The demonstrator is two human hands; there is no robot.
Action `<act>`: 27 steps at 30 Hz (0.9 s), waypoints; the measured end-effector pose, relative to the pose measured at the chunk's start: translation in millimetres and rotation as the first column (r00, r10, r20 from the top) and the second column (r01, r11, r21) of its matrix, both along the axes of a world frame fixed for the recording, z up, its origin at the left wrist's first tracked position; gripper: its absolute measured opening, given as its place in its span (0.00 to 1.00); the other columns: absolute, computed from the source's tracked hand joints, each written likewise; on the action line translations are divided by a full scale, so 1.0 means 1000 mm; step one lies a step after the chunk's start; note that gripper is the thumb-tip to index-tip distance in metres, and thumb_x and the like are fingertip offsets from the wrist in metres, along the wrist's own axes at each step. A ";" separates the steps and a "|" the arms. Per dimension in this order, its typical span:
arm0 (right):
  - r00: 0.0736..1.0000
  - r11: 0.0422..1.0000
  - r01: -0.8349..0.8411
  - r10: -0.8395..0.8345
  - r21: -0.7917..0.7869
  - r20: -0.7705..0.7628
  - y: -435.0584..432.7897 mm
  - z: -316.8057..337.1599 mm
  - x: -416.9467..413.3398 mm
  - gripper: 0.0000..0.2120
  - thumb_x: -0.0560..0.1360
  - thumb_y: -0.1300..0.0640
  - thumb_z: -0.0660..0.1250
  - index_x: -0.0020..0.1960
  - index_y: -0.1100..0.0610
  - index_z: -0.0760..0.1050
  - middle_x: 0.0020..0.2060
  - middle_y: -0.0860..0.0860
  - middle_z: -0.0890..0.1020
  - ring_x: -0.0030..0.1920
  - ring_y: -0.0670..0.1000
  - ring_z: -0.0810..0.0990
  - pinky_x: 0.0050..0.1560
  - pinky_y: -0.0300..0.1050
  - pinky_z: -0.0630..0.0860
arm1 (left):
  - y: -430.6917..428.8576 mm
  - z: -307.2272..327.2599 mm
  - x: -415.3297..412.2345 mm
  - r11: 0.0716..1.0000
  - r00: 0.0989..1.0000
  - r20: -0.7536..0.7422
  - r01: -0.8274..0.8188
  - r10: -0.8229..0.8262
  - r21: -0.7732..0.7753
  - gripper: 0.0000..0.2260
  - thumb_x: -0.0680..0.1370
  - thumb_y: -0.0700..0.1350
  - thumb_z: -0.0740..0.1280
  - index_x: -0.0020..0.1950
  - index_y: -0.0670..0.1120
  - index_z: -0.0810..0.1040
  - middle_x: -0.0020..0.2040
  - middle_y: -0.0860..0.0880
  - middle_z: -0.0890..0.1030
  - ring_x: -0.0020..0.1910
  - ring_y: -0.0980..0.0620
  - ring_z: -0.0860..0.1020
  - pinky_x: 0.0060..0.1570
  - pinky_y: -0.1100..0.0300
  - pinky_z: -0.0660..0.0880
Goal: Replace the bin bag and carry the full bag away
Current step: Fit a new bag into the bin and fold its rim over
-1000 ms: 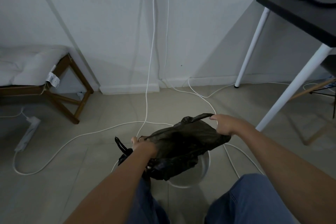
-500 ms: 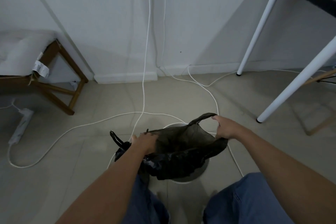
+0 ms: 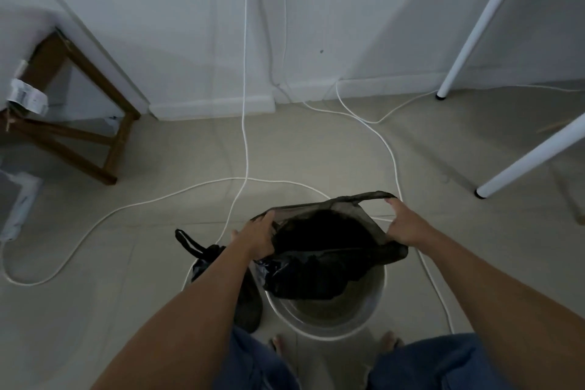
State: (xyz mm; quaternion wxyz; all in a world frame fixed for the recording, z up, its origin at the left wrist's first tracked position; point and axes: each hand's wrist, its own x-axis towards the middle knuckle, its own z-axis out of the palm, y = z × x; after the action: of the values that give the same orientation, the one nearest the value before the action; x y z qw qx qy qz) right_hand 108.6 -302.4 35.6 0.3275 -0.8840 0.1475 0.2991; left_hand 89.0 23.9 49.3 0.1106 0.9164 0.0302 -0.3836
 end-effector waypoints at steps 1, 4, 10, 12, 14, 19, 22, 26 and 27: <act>1.000 0.999 0.029 -0.029 0.018 -0.011 -0.001 -0.006 0.004 0.45 0.64 0.66 0.69 0.77 0.49 0.55 0.59 0.60 0.78 0.56 0.58 0.79 0.50 0.47 0.77 | 0.002 -0.010 0.007 1.000 1.000 -0.002 -0.001 0.001 -0.012 0.40 0.74 0.44 0.65 0.80 0.52 0.44 0.79 0.47 0.56 0.77 0.44 0.58 0.73 0.37 0.56; 0.992 0.992 0.103 -0.097 0.069 -0.084 -0.001 -0.020 0.011 0.42 0.67 0.68 0.66 0.76 0.46 0.56 0.59 0.61 0.77 0.50 0.61 0.80 0.43 0.49 0.78 | 0.012 -0.044 0.025 0.995 0.999 0.000 -0.051 0.051 -0.088 0.39 0.71 0.46 0.64 0.78 0.59 0.49 0.76 0.46 0.66 0.72 0.42 0.66 0.70 0.38 0.62; 0.886 0.958 0.284 -0.246 0.041 -0.393 -0.005 -0.051 -0.006 0.37 0.71 0.64 0.59 0.72 0.35 0.57 0.43 0.57 0.80 0.36 0.55 0.76 0.38 0.47 0.78 | 0.010 -0.068 0.022 0.919 0.965 0.051 -0.230 0.259 -0.320 0.22 0.68 0.30 0.59 0.58 0.42 0.82 0.52 0.40 0.84 0.54 0.44 0.81 0.49 0.58 0.74; 0.827 0.959 0.282 -0.223 0.037 -0.517 -0.009 -0.061 -0.019 0.34 0.74 0.61 0.58 0.73 0.35 0.55 0.47 0.59 0.81 0.38 0.58 0.81 0.39 0.53 0.82 | 0.013 -0.078 0.007 0.785 0.869 -0.012 -0.453 0.495 -0.423 0.21 0.68 0.27 0.57 0.50 0.41 0.85 0.48 0.38 0.84 0.52 0.41 0.82 0.52 0.53 0.78; 0.733 0.941 0.329 -0.202 0.079 -0.649 -0.010 -0.066 -0.035 0.24 0.78 0.56 0.58 0.73 0.46 0.61 0.52 0.62 0.81 0.41 0.61 0.85 0.40 0.58 0.82 | 0.014 -0.084 -0.007 0.524 0.666 -0.132 -0.680 0.735 -0.512 0.22 0.69 0.25 0.56 0.42 0.44 0.86 0.46 0.37 0.85 0.51 0.38 0.82 0.55 0.46 0.80; 0.614 0.825 0.510 -0.150 0.244 -0.775 -0.008 -0.074 -0.060 0.17 0.81 0.57 0.56 0.60 0.66 0.76 0.52 0.64 0.83 0.52 0.64 0.83 0.52 0.59 0.81 | 0.001 -0.087 -0.017 0.098 0.318 -0.320 -0.830 0.892 -0.549 0.22 0.69 0.23 0.56 0.47 0.40 0.85 0.49 0.37 0.84 0.50 0.39 0.83 0.53 0.44 0.81; 0.655 0.801 0.547 -0.227 0.244 -0.720 -0.010 -0.077 -0.059 0.17 0.80 0.56 0.55 0.62 0.64 0.75 0.54 0.63 0.83 0.51 0.67 0.83 0.53 0.60 0.80 | -0.010 -0.081 -0.010 -0.080 0.186 -0.369 -0.798 0.911 -0.598 0.23 0.70 0.22 0.53 0.54 0.36 0.81 0.50 0.37 0.81 0.50 0.38 0.81 0.55 0.44 0.79; 0.676 0.690 0.669 -0.409 0.278 -0.613 -0.017 -0.071 -0.044 0.14 0.80 0.58 0.56 0.63 0.61 0.71 0.55 0.61 0.81 0.47 0.64 0.84 0.40 0.56 0.83 | -0.017 -0.077 0.000 -0.249 0.089 -0.427 -0.698 0.900 -0.671 0.22 0.72 0.21 0.51 0.48 0.40 0.79 0.43 0.41 0.79 0.43 0.43 0.79 0.44 0.52 0.81; 0.677 0.656 0.692 -0.444 0.301 -0.587 -0.018 -0.070 -0.040 0.14 0.79 0.61 0.57 0.64 0.61 0.71 0.56 0.61 0.81 0.47 0.62 0.84 0.38 0.56 0.82 | -0.016 -0.076 0.001 -0.268 0.075 -0.431 -0.685 0.899 -0.677 0.22 0.71 0.21 0.52 0.48 0.40 0.79 0.43 0.41 0.79 0.42 0.44 0.79 0.41 0.54 0.80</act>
State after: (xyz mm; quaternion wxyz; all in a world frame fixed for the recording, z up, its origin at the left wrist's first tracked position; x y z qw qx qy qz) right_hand 68.2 -320.3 -34.6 0.5784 -0.5723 0.4162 0.4059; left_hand 90.0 7.8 -27.2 0.7216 0.5223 0.4514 -0.0527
